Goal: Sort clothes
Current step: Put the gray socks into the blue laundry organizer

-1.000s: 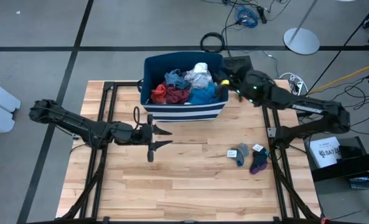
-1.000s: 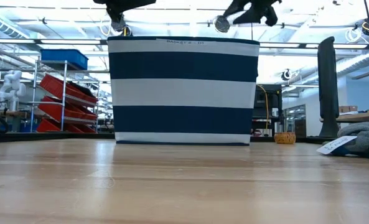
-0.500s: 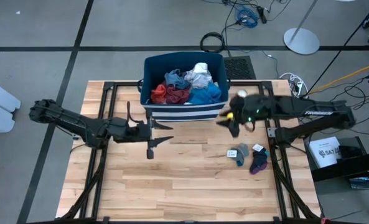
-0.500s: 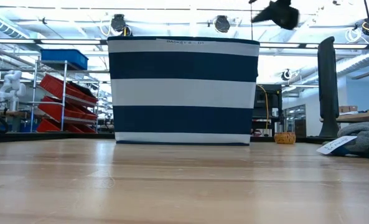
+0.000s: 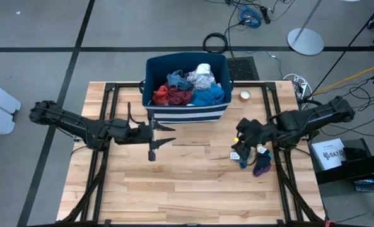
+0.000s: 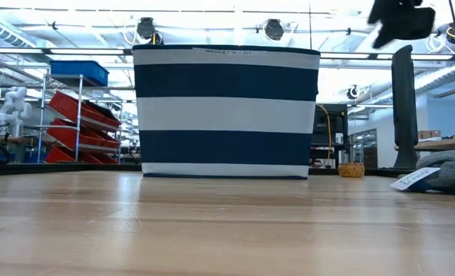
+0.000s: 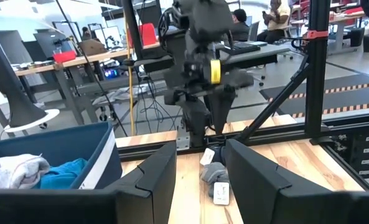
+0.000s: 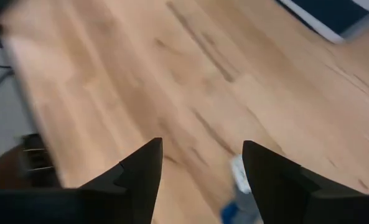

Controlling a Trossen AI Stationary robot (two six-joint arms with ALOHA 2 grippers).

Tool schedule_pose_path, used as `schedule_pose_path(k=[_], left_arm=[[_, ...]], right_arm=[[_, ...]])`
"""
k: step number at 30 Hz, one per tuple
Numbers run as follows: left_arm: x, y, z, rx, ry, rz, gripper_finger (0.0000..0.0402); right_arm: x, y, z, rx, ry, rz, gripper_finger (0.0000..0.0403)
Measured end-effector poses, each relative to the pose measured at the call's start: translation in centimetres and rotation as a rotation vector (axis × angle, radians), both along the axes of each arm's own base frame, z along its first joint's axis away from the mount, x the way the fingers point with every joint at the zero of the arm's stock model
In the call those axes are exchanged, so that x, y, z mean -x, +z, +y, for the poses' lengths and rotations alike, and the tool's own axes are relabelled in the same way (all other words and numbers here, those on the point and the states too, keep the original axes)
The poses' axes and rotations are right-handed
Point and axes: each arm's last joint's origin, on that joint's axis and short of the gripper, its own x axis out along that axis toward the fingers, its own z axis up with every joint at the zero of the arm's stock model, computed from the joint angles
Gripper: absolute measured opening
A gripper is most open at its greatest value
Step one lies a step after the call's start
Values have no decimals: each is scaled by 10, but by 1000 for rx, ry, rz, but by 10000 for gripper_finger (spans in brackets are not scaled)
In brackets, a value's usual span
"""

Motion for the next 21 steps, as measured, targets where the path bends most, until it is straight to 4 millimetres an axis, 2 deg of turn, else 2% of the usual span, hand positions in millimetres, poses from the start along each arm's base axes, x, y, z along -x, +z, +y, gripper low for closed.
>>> schedule_pose_path(k=[10,21], left_arm=[[0,0,0,26,0,-2,148],[1,0,-3,154,-20,-8,148]], right_arm=[[7,-30,2,61,-212,385,208],[-6,-46,7,68,-235,490,208]])
